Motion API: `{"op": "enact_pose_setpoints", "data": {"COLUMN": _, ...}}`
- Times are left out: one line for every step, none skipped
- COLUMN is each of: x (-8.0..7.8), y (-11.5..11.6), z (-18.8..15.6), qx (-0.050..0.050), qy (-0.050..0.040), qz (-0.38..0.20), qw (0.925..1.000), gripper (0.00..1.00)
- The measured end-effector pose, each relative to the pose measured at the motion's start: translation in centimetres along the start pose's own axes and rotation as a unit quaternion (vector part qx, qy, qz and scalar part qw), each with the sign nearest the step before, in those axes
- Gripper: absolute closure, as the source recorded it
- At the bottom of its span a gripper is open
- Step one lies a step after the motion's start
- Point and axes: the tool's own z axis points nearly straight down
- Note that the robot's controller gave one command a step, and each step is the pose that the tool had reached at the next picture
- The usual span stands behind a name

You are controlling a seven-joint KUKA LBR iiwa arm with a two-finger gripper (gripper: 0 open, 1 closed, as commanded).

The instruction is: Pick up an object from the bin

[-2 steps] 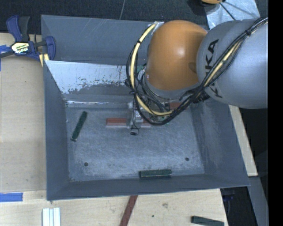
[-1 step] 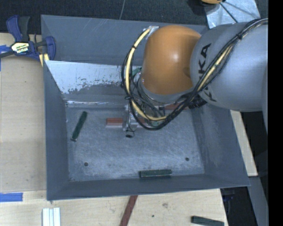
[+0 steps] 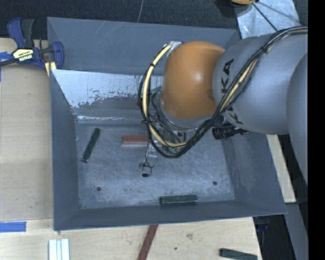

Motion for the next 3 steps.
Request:
{"op": "enact_pose_setpoints", "data": {"x": 0.0, "y": 0.0, "z": -0.1, "qx": 0.0, "qy": -0.0006, "qz": -0.001, "qw": 1.0, "gripper": 0.0}}
{"op": "enact_pose_setpoints", "data": {"x": -3.7, "y": -0.8, "z": 3.8, "qx": -0.003, "qy": -0.0048, "qz": 0.041, "qw": 0.9992, "gripper": 0.0}}
{"op": "enact_pose_setpoints", "data": {"x": -7.2, "y": -4.9, "z": 12.0, "qx": -0.001, "qy": -0.0031, "qz": 0.094, "qw": 0.9956, "gripper": 1.0}}
